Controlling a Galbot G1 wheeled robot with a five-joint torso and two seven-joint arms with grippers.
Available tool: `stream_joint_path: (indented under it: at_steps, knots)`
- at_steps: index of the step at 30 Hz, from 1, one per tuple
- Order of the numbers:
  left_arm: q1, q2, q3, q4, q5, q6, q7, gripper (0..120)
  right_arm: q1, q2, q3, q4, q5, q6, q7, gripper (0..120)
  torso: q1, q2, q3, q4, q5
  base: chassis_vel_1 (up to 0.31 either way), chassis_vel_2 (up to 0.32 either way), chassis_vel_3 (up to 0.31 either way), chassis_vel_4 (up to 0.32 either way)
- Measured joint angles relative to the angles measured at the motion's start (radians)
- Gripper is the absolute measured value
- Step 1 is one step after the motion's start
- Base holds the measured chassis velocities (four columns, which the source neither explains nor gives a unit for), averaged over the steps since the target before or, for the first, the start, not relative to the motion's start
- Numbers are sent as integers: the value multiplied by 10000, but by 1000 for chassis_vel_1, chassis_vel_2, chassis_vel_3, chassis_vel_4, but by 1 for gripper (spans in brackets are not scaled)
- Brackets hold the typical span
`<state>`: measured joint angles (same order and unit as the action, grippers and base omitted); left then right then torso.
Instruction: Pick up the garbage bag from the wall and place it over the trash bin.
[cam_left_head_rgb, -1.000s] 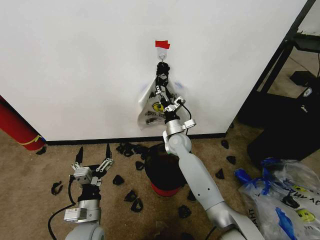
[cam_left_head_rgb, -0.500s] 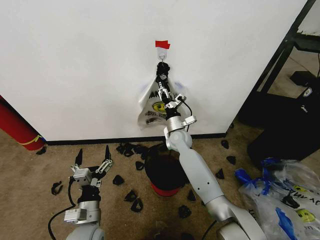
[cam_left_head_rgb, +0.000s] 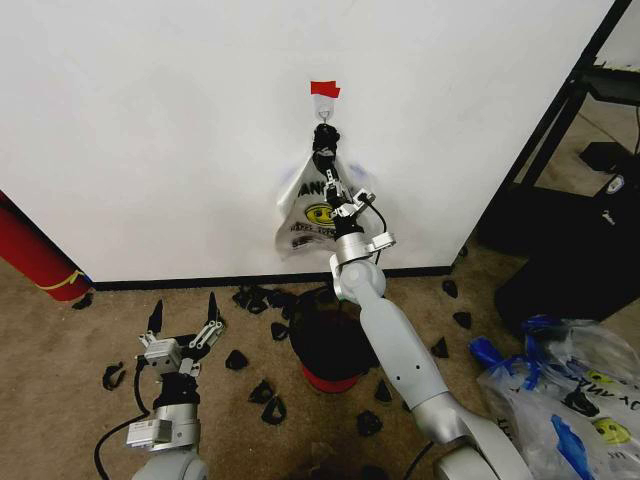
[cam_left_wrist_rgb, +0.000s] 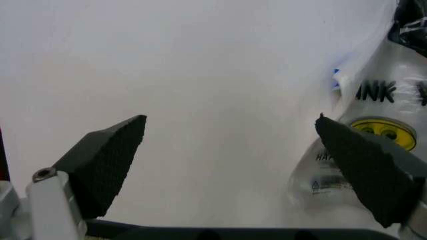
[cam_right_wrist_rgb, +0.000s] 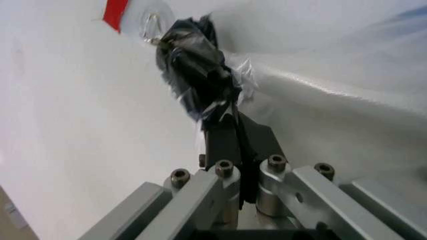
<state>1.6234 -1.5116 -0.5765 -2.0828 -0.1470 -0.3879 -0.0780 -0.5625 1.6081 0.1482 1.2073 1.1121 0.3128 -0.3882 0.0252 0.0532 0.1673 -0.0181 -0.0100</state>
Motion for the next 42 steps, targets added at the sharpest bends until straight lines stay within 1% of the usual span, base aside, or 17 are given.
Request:
stream_joint_path:
  at_steps: [6,9,10,11,12,14,16,18,19,25,26,31,33,34,36,39,42]
  knots:
    - [56,-7,20,-76,13,-25,-5,100,-143,0,-179,162,99,-7,31,0,0,0,0,0,0,0,0,0,0]
    - [77,48,-8,-174,6,-37,-32,100,-753,-28,-543,963,227,-103,-31,0,0,1,-1,2,1,0,0,0,0]
    - [78,76,-21,-224,-5,-31,-37,100,-955,-116,-621,1148,188,-135,-108,0,0,1,-1,10,2,0,0,0,0]
    - [76,111,-41,-289,-21,-10,-46,100,-1309,-377,-698,1429,118,-180,-253,0,-1,2,-1,5,1,0,0,0,0]
    - [76,111,-41,-289,-21,-10,-46,100,-1309,-377,-698,1429,118,-180,-253,0,-1,2,-1,5,1,0,0,0,0]
    - [69,125,-46,-438,-40,40,-50,100,-1968,-872,-738,1890,66,-226,-522,0,0,3,-1,0,2,0,0,0,0]
    - [99,125,-43,-554,-58,66,-49,100,-2604,-1262,-631,2221,58,-228,-830,0,0,3,-1,-4,1,0,0,0,0]
    - [159,128,-43,-626,-60,67,-50,100,-3271,-1582,-460,2535,49,-224,-1120,0,-1,2,-1,-1,2,0,0,0,0]
    - [159,128,-43,-626,-60,67,-50,100,-3271,-1582,-460,2535,49,-224,-1120,0,-1,2,-1,-1,2,0,0,0,0]
    - [277,161,-23,-813,-60,64,-49,100,-5048,-2355,117,3319,-101,-121,-2080,0,-1,3,-2,-1,2,0,0,0,0]
    - [277,161,-23,-813,-60,64,-49,100,-5048,-2355,117,3319,-101,-121,-2080,0,-1,3,-2,-1,2,0,0,0,0]
    - [256,166,71,-815,-50,64,-13,100,-6128,-2833,592,3678,-318,3,-2867,0,-1,3,-1,1,2,0,0,0,0]
    - [260,161,132,-815,-50,64,36,100,-6625,-3129,763,3784,-374,89,-3396,0,-1,3,-2,1,1,0,0,0,0]
    - [260,161,132,-815,-50,64,36,100,-6625,-3129,763,3784,-374,89,-3396,0,-1,3,-2,1,1,0,0,0,0]
    - [253,192,180,-796,-62,48,169,100,-6974,-3330,909,3788,-440,196,-3959,0,-1,3,-1,0,1,0,0,0,0]
    - [153,374,247,-719,-180,37,357,100,-7453,-3602,1147,3884,-583,310,-4616,0,-1,2,-1,0,1,0,0,0,0]
    - [124,575,279,-696,-310,-13,535,100,-7673,-3732,1252,4092,-616,350,-4837,0,-1,2,-1,0,2,0,0,0,0]
